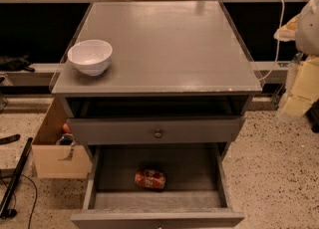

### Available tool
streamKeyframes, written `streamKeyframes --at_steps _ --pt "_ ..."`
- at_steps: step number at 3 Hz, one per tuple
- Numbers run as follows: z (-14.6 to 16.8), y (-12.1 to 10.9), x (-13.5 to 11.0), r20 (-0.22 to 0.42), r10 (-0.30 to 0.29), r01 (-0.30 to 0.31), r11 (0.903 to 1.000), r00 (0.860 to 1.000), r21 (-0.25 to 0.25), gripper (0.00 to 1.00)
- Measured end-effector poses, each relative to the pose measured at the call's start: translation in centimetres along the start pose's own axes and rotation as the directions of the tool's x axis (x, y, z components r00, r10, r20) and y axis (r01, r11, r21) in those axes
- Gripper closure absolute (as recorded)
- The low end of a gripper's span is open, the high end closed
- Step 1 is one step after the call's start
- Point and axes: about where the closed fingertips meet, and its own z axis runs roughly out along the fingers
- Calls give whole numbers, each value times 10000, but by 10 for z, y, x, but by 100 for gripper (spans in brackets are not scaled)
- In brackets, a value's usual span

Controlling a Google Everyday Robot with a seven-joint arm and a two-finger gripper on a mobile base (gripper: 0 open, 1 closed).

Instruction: Pick coke can from middle drawer and place on counter

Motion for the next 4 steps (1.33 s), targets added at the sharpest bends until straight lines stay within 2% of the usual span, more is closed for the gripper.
streamKeyframes --at_steps 1,2,3,4 --pt "3 0 -1 103 34 -33 10000 9999 -43 0" --pt "28 2 -10 1007 354 -308 9984 9943 -471 0" --pt "75 11 -20 2069 918 -699 9913 9741 -1111 0" --pt "116 16 -21 2744 1233 -855 9856 9537 -1458 0"
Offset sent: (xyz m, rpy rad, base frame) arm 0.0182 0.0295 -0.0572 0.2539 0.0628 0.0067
